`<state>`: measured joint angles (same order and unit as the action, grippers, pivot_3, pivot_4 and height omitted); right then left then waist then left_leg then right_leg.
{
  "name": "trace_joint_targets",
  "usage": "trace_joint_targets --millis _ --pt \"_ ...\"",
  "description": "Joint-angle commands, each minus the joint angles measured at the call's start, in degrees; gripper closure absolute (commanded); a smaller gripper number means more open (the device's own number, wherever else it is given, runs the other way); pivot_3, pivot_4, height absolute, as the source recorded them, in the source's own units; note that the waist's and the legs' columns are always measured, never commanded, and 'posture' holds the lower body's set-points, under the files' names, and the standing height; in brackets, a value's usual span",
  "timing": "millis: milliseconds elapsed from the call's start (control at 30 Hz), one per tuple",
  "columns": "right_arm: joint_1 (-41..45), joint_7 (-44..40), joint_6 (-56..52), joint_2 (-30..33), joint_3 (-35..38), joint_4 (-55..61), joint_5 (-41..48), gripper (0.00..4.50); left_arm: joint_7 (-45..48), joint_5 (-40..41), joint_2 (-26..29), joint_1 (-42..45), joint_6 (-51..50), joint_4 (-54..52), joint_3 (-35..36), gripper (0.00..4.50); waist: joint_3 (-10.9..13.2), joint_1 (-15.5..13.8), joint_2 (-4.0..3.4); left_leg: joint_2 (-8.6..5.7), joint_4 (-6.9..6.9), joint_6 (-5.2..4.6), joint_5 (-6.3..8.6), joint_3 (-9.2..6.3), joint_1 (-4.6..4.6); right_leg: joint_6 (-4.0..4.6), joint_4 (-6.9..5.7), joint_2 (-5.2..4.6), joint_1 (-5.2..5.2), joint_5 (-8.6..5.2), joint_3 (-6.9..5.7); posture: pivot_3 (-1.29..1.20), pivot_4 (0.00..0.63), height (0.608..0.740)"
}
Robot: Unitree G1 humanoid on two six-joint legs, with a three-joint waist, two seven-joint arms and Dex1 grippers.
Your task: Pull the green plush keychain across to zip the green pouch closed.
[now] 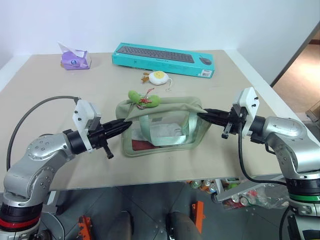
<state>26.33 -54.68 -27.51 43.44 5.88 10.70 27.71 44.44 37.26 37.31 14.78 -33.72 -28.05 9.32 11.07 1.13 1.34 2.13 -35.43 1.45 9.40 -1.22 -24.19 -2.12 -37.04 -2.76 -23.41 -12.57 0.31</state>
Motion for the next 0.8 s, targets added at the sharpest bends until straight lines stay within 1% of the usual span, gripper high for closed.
trace_joint_targets --millis 33,67,133,267,400,500,567,700,800 --pt "-1.12 -2.5 -1.44 1.95 1.87 3.63 2.93 3.71 2.59 -1.14 1.88 0.48 2.34 -0.04 -0.57 4.5 0.0 -0.01 0.0 0.0 0.0 0.0 0.0 0.0 -0.01 0.0 0.0 0.0 -0.01 0.0 0.0 0.0 0.15 0.74" --pt "-1.74 -3.32 -1.4 2.73 2.02 4.41 3.09 3.42 3.34 -1.61 2.32 0.3 2.71 0.22 -0.78 4.5 0.0 -0.02 0.0 0.0 0.0 0.0 0.0 0.0 -0.01 0.01 0.0 0.0 0.0 -0.01 0.0 0.0 0.15 0.74" --pt "-2.42 -3.51 -1.48 4.07 2.88 4.85 2.85 2.69 4.03 -2.11 2.71 0.19 3.32 0.89 -1.03 4.5 0.0 -0.02 0.0 0.0 0.01 0.01 0.01 0.0 -0.03 0.01 0.01 -0.01 -0.03 -0.01 0.0 0.0 0.15 0.74" --pt "-2.63 -4.59 -5.52 7.69 5.49 4.88 5.59 1.39 4.81 -2.67 2.84 0.5 3.96 1.86 -1.44 4.5 0.01 -0.04 0.0 -0.02 0.01 0.05 0.03 0.02 -0.05 0.0 0.03 -0.05 -0.03 -0.03 0.0 0.0 0.15 0.74" --pt "1.1 -4.82 -8.8 11.34 7.7 4.93 8.12 0.04 5.74 -3.48 2.78 0.92 4.61 2.75 -2.41 4.5 0.01 -0.05 0.0 -0.02 0.01 0.05 0.04 0.04 -0.06 0.0 0.05 -0.05 -0.05 -0.03 0.0 0.0 0.15 0.74" --pt "6.37 -4.11 -11.91 12.59 7.45 5.34 10.25 0.04 6.47 -4.17 2.87 1.1 5.23 3.4 -3.03 4.5 0.01 -0.04 -0.02 -0.02 0.0 0.05 0.04 0.03 -0.05 0.0 0.05 -0.05 -0.06 -0.03 0.0 0.0 0.15 0.74" --pt "10.8 -2.86 -13.16 11.57 5.91 6.21 11.21 0.04 6.73 -4.25 2.86 1.25 5.36 3.6 -3.24 4.5 0.01 -0.03 -0.02 -0.01 0.0 0.06 0.04 0.03 -0.04 0.0 0.05 -0.05 -0.06 -0.03 -0.01 0.0 0.15 0.74" --pt "17.46 -0.94 -12.64 6.13 -0.05 9.2 10.73 0.04 6.96 -4.24 2.81 1.3 5.45 3.58 -3.77 4.5 0.01 -0.06 -0.01 0.0 0.01 0.1 0.07 0.04 -0.06 0.0 0.06 -0.05 -0.07 -0.04 -0.01 0.0 0.15 0.74" --pt "20.03 -0.7 -10.93 1.85 -5.1 9.16 8.27 0.04 6.76 -4.28 2.64 1.34 5.47 3.34 -4.25 4.5 0.0 -0.18 0.0 -0.01 0.02 0.11 0.08 0.01 -0.11 -0.03 0.07 -0.05 -0.07 -0.08 -0.02 0.0 0.15 0.74"
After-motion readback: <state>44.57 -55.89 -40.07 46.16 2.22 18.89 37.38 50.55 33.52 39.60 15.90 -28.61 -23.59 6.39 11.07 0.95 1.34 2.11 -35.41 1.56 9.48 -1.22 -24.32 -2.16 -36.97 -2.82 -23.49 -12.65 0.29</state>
